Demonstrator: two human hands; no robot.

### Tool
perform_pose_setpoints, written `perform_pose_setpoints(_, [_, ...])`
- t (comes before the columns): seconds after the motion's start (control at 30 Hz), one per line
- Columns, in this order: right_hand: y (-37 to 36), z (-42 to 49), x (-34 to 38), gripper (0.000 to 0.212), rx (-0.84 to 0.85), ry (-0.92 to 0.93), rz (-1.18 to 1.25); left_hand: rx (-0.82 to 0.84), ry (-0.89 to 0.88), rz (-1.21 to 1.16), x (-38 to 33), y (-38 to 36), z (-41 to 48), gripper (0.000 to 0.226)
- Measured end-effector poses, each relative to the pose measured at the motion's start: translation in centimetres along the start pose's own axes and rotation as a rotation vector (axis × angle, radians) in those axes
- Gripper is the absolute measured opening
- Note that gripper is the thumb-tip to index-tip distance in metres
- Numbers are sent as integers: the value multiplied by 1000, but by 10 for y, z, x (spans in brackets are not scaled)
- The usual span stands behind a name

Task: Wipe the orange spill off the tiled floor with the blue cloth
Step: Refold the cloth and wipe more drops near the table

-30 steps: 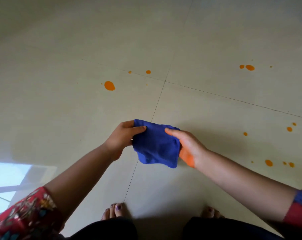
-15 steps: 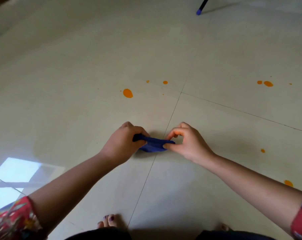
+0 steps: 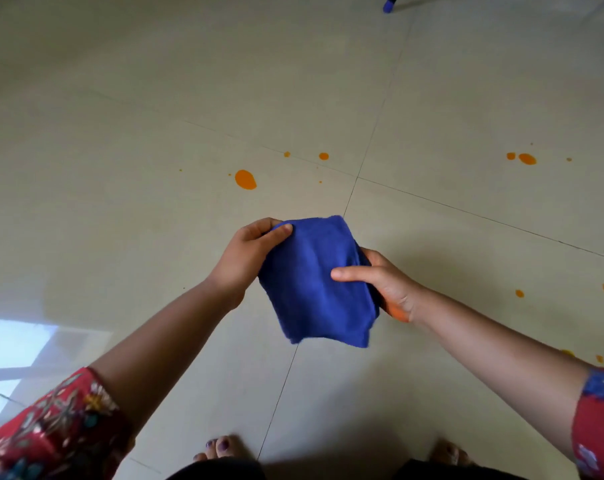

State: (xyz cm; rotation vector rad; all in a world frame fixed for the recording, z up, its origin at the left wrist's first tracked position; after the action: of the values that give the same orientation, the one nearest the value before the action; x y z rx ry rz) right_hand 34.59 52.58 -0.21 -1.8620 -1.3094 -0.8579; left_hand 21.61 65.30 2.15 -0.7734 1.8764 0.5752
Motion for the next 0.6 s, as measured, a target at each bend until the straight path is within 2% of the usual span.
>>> perform_pose_setpoints(0.07, [-3,-2,-3,37,49,-80,240,2,94,-40,19,2,9,28])
perform_pose_setpoints(0.13, [-4,-3,-8,32,22,-158,494,8,126,5,33,1,15,33])
perform_pose_setpoints(0.17, [-1,-3,-10,34,-26,-175,539,-5,121,49,38,1,19,34])
perform_pose_setpoints(0.23, [11,0,-13,39,-138,-203,465,-80,88,136,47,8,28,32])
perform_pose_setpoints(0.3, [34,4,-4,37,-291,-200,256,-161,52,226,56,21,39,26])
perform_pose_setpoints(0.33, [49,6,4,28,-398,-151,117,-187,29,289,61,28,44,25])
perform_pose_setpoints(0.4, [72,15,29,15,-606,43,-239,-211,-29,471,69,39,56,26])
perform_pose_setpoints(0.43, [76,23,38,17,-657,131,-449,-209,-68,572,71,42,63,28])
perform_pose_setpoints(0.47, [75,32,37,23,-652,139,-664,-190,-111,665,73,43,68,32])
perform_pose_setpoints(0.53, [68,58,14,59,-491,-66,-1024,-163,-182,829,77,43,79,41])
perform_pose_setpoints(0.57, [65,67,3,73,-418,-171,-1131,-165,-202,906,79,45,84,45])
perform_pose_setpoints(0.6, [65,77,-3,78,-390,-210,-1199,-182,-218,964,81,48,90,48])
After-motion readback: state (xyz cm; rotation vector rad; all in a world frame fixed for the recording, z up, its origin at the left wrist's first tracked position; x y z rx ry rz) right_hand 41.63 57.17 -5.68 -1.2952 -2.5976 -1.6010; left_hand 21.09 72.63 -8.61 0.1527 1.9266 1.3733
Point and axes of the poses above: each hand's wrist, its own z-axis towards the middle knuckle, its own y-axis out of the back of the hand, x = y × z, the point moved 6 cm from there along z, towards the middle knuckle, and after that the axes turned 1 degree about -x, right-handed, at the moved point
